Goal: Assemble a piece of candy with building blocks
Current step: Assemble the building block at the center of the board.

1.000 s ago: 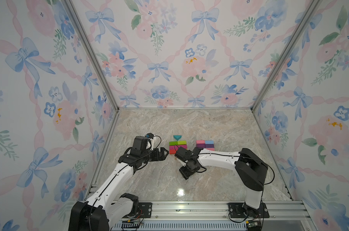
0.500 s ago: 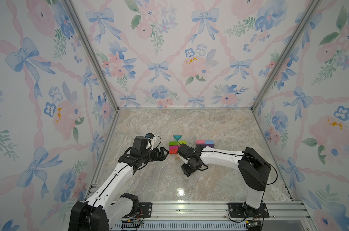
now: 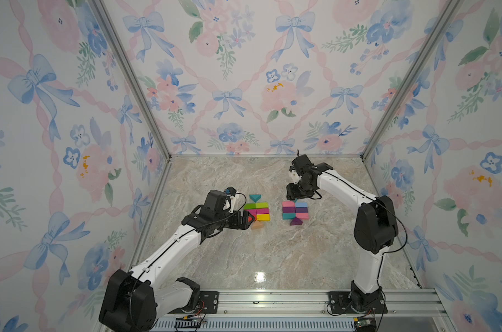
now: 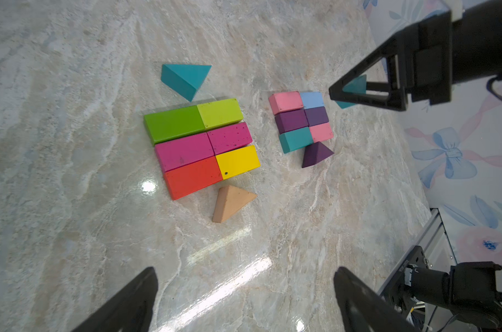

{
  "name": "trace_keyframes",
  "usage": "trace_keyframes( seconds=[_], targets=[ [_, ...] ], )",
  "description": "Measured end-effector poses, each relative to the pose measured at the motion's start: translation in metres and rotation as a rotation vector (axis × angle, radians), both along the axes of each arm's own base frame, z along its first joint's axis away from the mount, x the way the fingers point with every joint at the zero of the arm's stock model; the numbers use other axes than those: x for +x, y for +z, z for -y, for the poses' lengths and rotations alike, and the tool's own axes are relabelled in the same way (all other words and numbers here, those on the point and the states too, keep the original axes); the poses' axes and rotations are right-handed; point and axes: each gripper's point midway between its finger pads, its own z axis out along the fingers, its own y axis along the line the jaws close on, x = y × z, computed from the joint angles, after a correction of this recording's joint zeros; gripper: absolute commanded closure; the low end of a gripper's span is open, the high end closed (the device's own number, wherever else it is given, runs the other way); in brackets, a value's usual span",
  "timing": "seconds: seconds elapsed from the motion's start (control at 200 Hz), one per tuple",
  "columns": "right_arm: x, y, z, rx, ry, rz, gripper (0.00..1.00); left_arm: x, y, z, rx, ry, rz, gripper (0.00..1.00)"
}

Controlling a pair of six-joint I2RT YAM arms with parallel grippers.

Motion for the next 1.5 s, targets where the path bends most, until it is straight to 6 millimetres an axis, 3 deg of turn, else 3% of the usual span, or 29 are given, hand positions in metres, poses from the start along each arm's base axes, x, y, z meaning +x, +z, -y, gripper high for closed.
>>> trace_keyframes(
  seconds=[0.135,0.275,0.44,1.115,1.5],
  targets=[
    [0.033,-0.026,0.007,-0.009,-0.037,-0.034,0.53,-0.003,0.004,0.018,0.004,-0.049,0.021,0.02],
    [0.044,-0.051,0.009,-0.03,-0.049,-0.087,0.53,-0.005,0.005,0.024,0.005,-0.065,0.031,0.02],
    [0.053,-0.065,0.008,-0.037,-0.062,-0.103,0.53,-0.003,0.007,0.027,-0.002,-0.07,0.043,0.02],
    [0.052,-0.072,0.015,-0.074,-0.088,-0.121,0.51,-0.002,0.006,0.028,-0.008,-0.07,0.054,0.02],
    [0.044,-0.083,0.02,-0.092,-0.104,-0.152,0.44,-0.003,0.005,0.028,-0.007,-0.07,0.052,0.02]
  ],
)
